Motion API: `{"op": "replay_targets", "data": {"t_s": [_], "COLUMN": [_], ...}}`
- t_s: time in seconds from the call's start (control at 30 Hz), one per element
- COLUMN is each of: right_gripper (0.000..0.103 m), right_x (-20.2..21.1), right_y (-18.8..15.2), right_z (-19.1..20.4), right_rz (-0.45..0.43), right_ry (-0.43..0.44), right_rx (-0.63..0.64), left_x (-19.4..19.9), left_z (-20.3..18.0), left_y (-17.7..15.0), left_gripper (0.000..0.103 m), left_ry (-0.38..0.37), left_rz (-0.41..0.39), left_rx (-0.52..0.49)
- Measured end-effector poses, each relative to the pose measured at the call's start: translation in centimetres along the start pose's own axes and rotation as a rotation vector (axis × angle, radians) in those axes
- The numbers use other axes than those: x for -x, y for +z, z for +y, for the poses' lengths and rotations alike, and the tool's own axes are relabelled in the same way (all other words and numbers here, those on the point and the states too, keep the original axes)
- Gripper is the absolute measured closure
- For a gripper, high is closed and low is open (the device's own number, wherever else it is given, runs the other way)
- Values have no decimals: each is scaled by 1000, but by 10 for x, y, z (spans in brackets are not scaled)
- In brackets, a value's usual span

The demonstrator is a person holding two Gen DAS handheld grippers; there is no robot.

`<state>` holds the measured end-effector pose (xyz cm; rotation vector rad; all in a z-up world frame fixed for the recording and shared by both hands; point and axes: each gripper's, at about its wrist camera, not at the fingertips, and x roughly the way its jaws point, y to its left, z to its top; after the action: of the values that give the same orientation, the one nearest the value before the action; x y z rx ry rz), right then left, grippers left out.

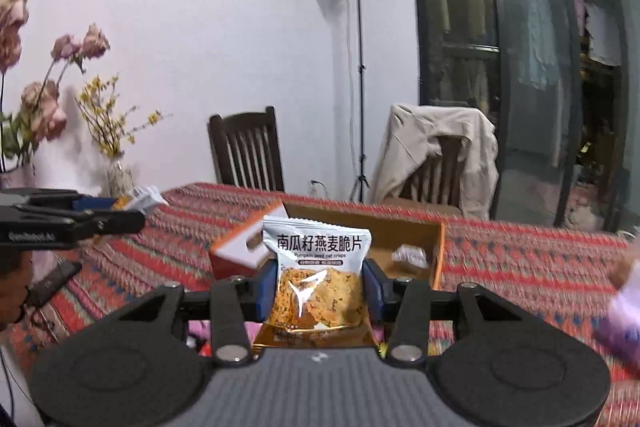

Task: Organize snacks
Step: 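Carry both held packets over into the cardboard box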

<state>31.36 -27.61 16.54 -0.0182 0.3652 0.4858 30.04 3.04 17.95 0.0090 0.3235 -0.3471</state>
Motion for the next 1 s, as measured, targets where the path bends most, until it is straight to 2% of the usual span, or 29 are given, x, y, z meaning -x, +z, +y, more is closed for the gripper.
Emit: {"op": "replay_targets", "data": {"t_s": [0.13, 0.3, 0.43, 0.53, 0.67, 0.77, 1.0], "right_gripper": [59, 59, 59, 59, 59, 59, 59], "right_x": [-30, -89, -147, -194, -257, -308, -385], "right_y": [45, 86, 107, 113, 105, 87, 31], "right_z": [-29, -65, -83, -92, -98, -103, -111], "right_rz": [10, 70, 145, 208, 303, 398, 559], "right_ry": [36, 50, 25, 3, -40, -74, -125], "right_rx": [-42, -104, -122, -134, -147, -150, -169], "left_x": [-43, -113, -176, -224, -282, -320, -372], "left_z": [13, 33, 53, 65, 78, 85, 95], "left_y": [36, 74, 88, 85, 66, 46, -5], "left_gripper": [61, 61, 61, 61, 61, 61, 60], "left_ry": [-3, 20, 54, 84, 106, 136, 153], "left_rz": [28, 88, 159, 243, 348, 413, 530], "left_rx": [43, 93, 132, 159, 185, 194, 251]}}
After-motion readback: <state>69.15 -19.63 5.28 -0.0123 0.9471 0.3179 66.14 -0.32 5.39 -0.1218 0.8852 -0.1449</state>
